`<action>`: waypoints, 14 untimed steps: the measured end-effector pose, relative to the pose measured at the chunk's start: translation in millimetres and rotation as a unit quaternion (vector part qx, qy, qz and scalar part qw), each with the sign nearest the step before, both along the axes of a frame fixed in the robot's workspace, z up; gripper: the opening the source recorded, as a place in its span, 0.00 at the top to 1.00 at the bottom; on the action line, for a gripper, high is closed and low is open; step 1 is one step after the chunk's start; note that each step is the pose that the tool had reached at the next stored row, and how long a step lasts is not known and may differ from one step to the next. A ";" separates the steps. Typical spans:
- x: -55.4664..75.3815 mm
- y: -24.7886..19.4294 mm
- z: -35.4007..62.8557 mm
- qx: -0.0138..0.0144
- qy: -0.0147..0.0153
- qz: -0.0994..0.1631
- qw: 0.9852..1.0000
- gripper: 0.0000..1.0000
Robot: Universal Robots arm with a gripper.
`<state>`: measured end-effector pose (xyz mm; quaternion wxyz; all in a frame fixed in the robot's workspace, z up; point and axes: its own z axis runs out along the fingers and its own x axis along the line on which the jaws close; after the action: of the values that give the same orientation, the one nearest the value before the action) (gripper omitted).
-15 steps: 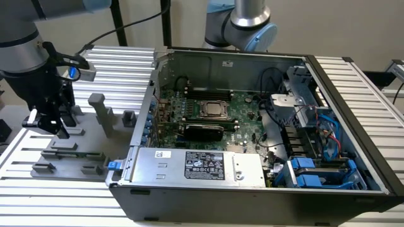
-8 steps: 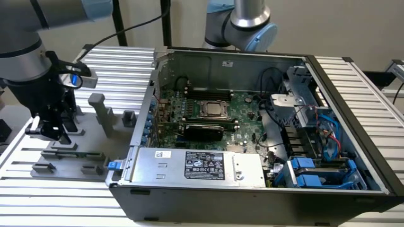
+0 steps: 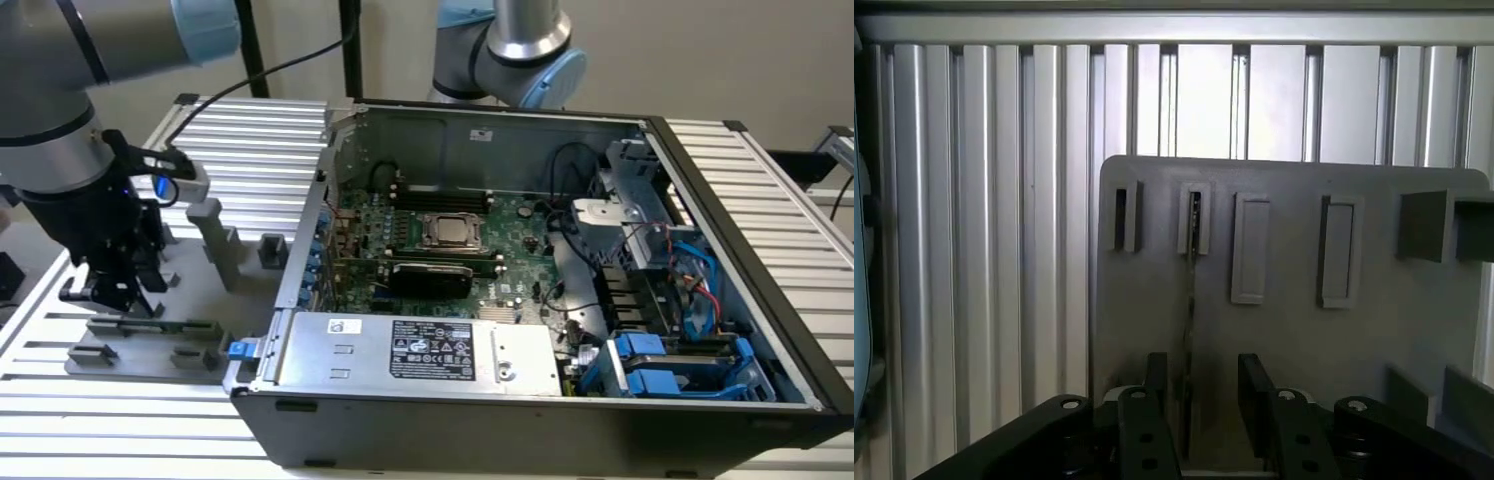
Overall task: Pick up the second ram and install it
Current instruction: 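Pick up the second ram and move it above second insertion slot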
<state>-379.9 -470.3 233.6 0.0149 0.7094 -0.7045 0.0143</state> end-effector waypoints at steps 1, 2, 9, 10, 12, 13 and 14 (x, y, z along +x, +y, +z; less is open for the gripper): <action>0.1 -0.9 -1.7 0.000 0.000 0.000 1.000 0.58; 0.1 -2.0 -3.6 0.000 0.000 0.000 1.000 0.58; 0.7 -8.3 -16.4 0.000 0.000 0.000 1.000 0.58; 0.6 -8.7 -18.2 0.000 0.000 0.000 1.000 0.58; 0.6 -9.1 -21.8 0.000 0.000 0.000 1.000 0.58; 0.6 -9.2 -23.6 0.000 0.000 0.000 1.000 0.58; 0.7 -9.3 -25.1 0.000 0.000 0.000 1.000 0.58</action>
<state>-379.2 -479.6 208.6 0.0148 0.7094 -0.7045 0.0141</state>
